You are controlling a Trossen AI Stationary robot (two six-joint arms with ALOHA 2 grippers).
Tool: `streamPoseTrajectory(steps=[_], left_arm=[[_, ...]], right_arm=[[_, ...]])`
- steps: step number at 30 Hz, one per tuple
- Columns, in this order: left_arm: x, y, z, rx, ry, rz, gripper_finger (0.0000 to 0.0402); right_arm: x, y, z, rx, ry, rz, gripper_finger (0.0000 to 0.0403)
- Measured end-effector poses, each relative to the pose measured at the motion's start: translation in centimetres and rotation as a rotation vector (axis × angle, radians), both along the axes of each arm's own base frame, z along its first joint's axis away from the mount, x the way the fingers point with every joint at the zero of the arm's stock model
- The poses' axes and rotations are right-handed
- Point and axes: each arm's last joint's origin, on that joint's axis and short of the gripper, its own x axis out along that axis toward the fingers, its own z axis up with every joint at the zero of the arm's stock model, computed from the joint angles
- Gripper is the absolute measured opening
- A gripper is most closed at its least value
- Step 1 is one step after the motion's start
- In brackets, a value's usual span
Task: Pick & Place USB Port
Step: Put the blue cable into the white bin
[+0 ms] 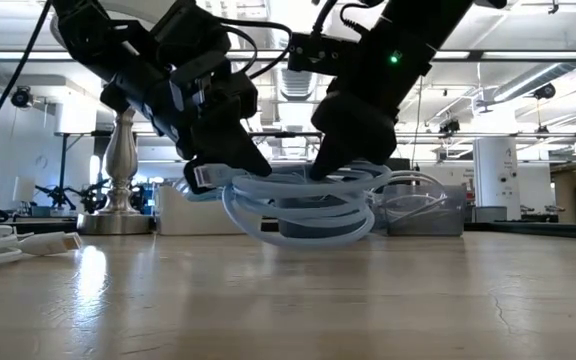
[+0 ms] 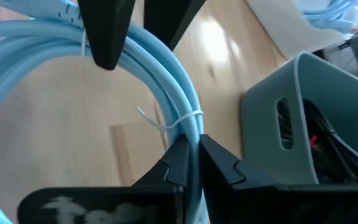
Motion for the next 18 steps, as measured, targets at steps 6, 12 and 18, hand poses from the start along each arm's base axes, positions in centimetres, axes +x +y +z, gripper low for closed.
streamPoseTrajectory(steps=[6,12,18], left_arm=[[0.05,0.04,0.09,0.023,-0.014,-0.004,0.0162],[0.05,0.33,0.02,0.096,-0.010,0.069,0.0090],[0.07,0.40,0.05,0.116,-0.014,0.088,0.0046]], right_arm=[[0.02,-0.17,0.10,-0.014,-0.022,-0.029,0.0020],[0.03,-0.24,0.19,-0.010,-0.037,-0.045,0.0035],[-0.07,-0.20,0.99,0.000,-0.036,-0.036,0.0070]])
